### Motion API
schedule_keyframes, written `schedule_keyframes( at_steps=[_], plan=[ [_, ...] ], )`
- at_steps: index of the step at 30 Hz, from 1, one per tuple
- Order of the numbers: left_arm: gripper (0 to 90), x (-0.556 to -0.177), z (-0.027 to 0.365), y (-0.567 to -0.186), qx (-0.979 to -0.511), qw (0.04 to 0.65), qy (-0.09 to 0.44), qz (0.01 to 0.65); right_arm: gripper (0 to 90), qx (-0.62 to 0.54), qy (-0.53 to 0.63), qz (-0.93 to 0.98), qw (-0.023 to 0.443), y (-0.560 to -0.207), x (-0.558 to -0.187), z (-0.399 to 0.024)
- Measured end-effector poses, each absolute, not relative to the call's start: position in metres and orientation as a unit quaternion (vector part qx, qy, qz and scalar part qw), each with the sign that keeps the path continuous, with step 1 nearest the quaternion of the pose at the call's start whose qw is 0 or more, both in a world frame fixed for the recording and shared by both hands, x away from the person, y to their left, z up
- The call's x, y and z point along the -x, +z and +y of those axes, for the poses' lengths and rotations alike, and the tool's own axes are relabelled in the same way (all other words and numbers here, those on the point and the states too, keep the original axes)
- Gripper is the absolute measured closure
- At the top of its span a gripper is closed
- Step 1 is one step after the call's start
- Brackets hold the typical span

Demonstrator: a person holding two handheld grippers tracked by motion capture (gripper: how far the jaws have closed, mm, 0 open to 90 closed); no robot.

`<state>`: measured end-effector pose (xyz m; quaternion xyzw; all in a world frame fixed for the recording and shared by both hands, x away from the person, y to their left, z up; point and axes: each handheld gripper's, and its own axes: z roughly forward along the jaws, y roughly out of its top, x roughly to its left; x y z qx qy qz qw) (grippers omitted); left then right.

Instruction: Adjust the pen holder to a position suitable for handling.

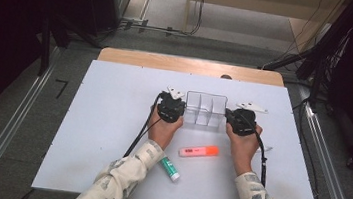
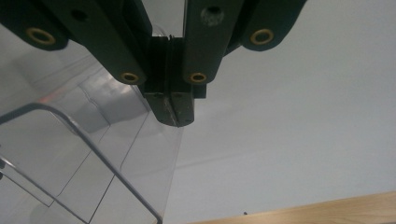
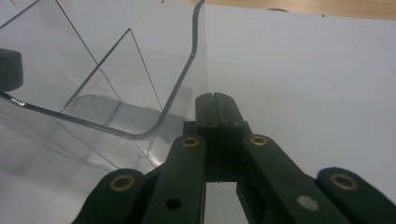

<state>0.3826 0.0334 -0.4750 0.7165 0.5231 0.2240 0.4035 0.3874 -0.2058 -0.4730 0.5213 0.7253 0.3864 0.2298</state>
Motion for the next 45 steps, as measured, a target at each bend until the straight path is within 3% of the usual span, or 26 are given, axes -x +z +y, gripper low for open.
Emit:
schedule_keyframes(
  at_steps=[12,26,45],
  plan=[
    [90.0,-0.385,0.028,-0.474,-0.719,0.402,0.220,0.523,88.6,-0.523,0.384,0.724,0.232,-0.473,-0.388,-0.209],
    [90.0,-0.390,-0.005,-0.474,-0.729,0.403,0.218,0.510,88.6,-0.541,0.380,0.711,0.240,-0.470,-0.388,-0.241],
    [88.9,-0.390,-0.006,-0.473,-0.727,0.405,0.231,0.504,88.5,-0.537,0.378,0.713,0.246,-0.470,-0.389,-0.243]
  ],
)
